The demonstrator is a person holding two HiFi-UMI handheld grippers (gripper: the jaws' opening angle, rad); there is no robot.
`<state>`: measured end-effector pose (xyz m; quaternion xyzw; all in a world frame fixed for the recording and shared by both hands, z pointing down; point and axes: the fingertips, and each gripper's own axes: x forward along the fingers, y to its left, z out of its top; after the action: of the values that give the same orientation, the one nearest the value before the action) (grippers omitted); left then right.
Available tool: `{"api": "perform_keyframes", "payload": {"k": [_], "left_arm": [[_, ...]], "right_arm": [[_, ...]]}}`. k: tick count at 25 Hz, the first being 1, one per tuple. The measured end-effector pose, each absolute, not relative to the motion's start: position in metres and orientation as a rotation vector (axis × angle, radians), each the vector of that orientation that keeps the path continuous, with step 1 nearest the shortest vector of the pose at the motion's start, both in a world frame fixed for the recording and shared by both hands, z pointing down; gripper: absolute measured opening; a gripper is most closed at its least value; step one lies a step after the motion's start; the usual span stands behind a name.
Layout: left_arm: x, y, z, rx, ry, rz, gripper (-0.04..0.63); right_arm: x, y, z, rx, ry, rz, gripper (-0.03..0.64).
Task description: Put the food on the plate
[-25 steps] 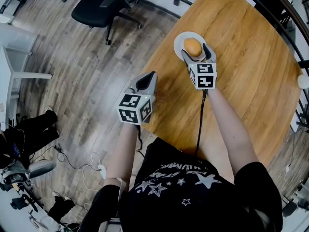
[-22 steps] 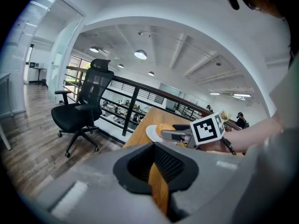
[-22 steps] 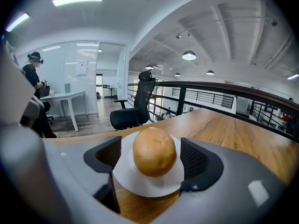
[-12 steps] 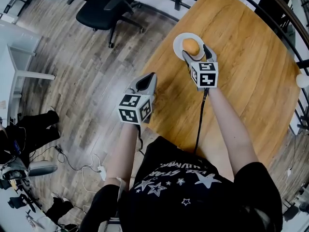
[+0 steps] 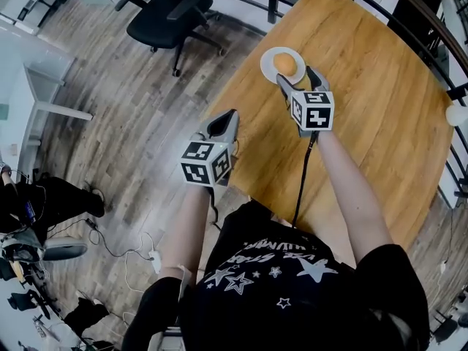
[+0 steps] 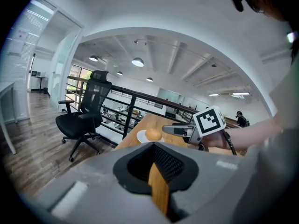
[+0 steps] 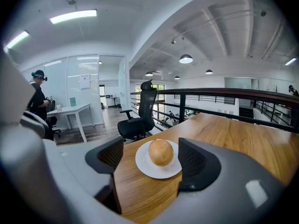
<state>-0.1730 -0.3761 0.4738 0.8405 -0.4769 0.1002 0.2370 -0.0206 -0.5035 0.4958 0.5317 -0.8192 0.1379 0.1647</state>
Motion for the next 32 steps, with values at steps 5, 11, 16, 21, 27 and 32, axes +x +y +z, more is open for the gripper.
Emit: {"api": "perform_keyframes", "payload": {"k": [5, 11, 16, 21, 27, 32], "left_arm": [[-0.162, -0.343, 0.467, 2.3, -1.321, 0.259, 0.002], [-0.143, -0.301, 0.459, 2.309, -1.335, 0.25, 0.002], [-0.127, -0.269, 0.455, 2.322, -1.335, 0.24, 0.002], [-0.113, -0.241, 0.451, 2.332, -1.341, 0.237, 0.002], [-0.092, -0.208, 0.457, 2.342, -1.342, 0.242, 0.002], [-0.076, -0.178, 0.456, 2.346, -1.342, 0.229, 0.002]], "right_arm": [[-0.012, -0.472, 0.476, 1.526, -2.374, 0.36, 0.37], [0.009, -0.428, 0.462, 1.556, -2.396, 0.358, 0.346], [0.025, -0.395, 0.458, 1.576, -2.421, 0.404, 0.322], [0.036, -0.363, 0.454, 1.564, -2.446, 0.431, 0.291], [0.049, -0.32, 0.462, 1.525, -2.48, 0.477, 0.229], [0.064, -0.286, 0.46, 1.527, -2.49, 0.469, 0.197]]}}
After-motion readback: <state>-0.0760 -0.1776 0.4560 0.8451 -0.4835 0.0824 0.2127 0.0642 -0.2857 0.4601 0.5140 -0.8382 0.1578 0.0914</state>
